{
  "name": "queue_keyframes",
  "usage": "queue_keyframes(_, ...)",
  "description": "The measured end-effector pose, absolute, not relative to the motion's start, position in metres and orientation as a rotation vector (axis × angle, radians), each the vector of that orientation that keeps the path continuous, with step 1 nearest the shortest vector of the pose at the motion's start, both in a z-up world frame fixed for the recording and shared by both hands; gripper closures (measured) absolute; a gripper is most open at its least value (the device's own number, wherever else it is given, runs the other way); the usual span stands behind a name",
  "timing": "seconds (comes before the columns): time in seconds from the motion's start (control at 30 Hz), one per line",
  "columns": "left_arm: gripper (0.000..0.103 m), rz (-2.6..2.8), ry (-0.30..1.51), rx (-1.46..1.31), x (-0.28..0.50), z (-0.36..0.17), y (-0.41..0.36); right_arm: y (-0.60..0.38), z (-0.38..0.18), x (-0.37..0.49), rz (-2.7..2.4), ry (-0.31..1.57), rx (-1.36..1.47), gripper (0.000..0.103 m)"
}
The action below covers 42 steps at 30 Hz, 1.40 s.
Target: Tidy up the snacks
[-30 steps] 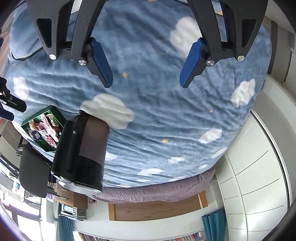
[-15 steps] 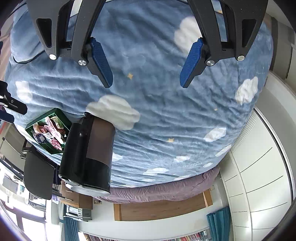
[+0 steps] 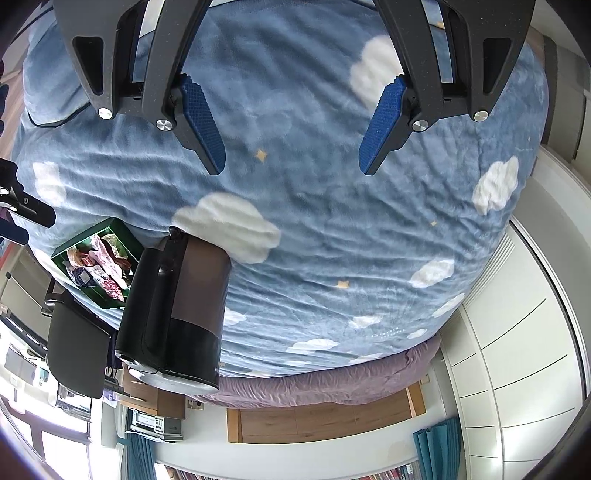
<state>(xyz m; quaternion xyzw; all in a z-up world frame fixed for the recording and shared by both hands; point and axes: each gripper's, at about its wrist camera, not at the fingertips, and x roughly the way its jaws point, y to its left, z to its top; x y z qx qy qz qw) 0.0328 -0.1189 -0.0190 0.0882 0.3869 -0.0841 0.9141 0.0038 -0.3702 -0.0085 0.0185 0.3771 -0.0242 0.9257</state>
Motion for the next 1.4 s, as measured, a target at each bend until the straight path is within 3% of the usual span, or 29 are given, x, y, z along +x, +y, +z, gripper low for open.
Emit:
queue_keyframes(1.13,0.033,-0.17,0.763,0.12,0.026,-0.008,-0.101,-0.364,-0.01,-0.003,-0.045,0.778,0.007,0.0)
queue_keyframes(1.2,0.028,-0.171,0.76,0.118,0.026,-0.007,-0.101,-0.364,-0.009,-0.004,-0.046,0.777,0.006,0.0)
queue_keyframes(1.4,0.026,-0.169,0.749,0.128,0.022,-0.004,-0.1,-0.363,-0.009,-0.004,-0.045,0.776,0.003,0.0)
